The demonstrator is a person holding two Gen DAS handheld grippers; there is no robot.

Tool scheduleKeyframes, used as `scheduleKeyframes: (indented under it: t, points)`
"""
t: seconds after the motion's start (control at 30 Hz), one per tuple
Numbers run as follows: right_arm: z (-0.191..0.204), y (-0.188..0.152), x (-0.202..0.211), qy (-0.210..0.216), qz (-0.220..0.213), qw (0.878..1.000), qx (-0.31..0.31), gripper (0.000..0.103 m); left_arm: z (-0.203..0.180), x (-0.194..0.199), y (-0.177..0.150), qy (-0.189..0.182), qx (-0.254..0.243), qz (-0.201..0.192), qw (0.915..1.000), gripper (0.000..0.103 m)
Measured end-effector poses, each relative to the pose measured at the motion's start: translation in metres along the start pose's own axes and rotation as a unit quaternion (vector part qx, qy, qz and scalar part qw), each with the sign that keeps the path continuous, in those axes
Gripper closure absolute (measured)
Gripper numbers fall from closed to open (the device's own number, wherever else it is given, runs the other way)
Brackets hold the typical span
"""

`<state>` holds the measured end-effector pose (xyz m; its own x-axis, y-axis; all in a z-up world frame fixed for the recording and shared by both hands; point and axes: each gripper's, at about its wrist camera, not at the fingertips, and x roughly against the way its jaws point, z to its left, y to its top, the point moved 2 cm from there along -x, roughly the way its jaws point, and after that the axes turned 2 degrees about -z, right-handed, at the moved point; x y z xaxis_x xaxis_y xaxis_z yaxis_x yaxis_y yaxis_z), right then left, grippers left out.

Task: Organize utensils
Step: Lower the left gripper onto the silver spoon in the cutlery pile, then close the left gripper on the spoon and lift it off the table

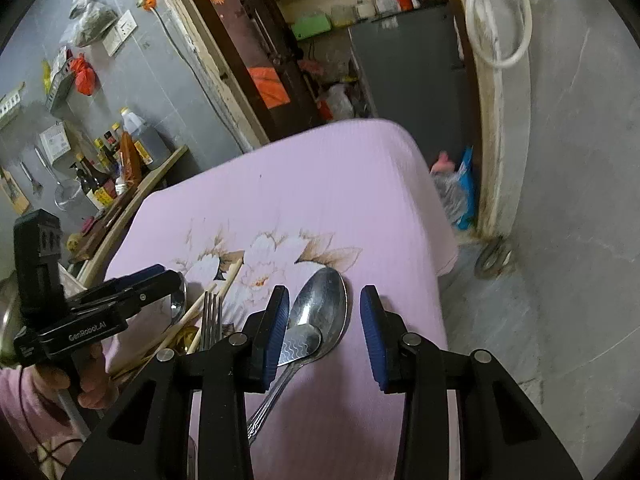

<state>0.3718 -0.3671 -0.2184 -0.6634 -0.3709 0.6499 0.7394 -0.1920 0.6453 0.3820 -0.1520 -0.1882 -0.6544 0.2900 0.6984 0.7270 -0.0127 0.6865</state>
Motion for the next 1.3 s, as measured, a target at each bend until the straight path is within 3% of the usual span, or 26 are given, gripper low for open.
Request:
scheduleKeyframes:
  t: [0.17,0.27,0.33,0.43,0.6,0.8,0.97,1.07,1.3]
  points:
    - [-0.007,0.000,-0.016,0.033,0.019,0.999,-0.002,0.071,0.008,-0.012,-0.001,-0.036,0.027,0.024,0.9987,0.057]
    - [-0.006,-0.001,-0.022,0.045,0.029,0.999,-0.001,0.085,0.009,-0.014,-0.002,-0.043,0.027,0.026,0.9984,0.059]
    - [-0.006,-0.001,-0.023,0.050,0.031,0.998,-0.005,0.094,0.008,-0.014,-0.003,-0.048,0.020,0.030,0.9982,0.065]
    - [-0.007,-0.002,-0.020,0.054,0.025,0.998,-0.004,0.098,-0.001,-0.014,-0.004,-0.056,-0.006,0.043,0.9975,0.079]
    - [0.005,0.002,-0.011,0.043,0.016,0.999,0.023,0.101,-0.009,-0.010,-0.003,-0.048,-0.034,0.054,0.9968,0.093]
    - [0.025,0.013,0.020,-0.002,-0.019,0.997,0.070,0.101,-0.013,0.006,0.001,-0.028,-0.054,0.053,0.9967,0.098]
    - [0.053,0.020,0.055,-0.056,-0.055,0.990,0.118,0.101,-0.014,0.035,0.006,0.008,-0.044,0.020,0.9988,0.099]
    - [0.073,0.025,0.081,-0.099,-0.093,0.981,0.142,0.101,-0.016,0.063,0.011,0.029,-0.034,-0.023,0.9987,0.100]
    - [0.116,0.045,0.147,-0.173,-0.190,0.956,0.140,0.101,-0.020,0.120,0.021,0.065,-0.050,-0.109,0.9907,0.100]
